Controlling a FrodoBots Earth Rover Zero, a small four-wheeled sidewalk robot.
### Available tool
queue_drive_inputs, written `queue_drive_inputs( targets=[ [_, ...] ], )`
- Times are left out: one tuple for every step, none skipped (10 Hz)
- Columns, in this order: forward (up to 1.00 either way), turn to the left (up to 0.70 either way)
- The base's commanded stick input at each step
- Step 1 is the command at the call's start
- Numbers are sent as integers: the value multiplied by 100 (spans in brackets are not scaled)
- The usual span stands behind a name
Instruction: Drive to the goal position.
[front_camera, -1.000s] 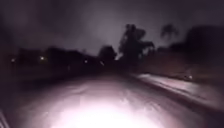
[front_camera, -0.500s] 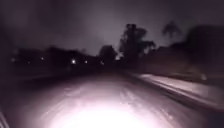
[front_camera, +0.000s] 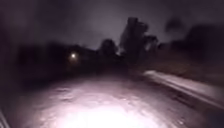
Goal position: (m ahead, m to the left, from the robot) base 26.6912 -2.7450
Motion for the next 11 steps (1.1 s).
queue_drive_inputs(
  targets=[
    [70,0],
    [70,0],
    [70,0],
    [70,0],
    [70,0],
    [70,0],
    [70,0],
    [70,0],
    [70,0],
    [70,0],
    [70,0]
  ],
)
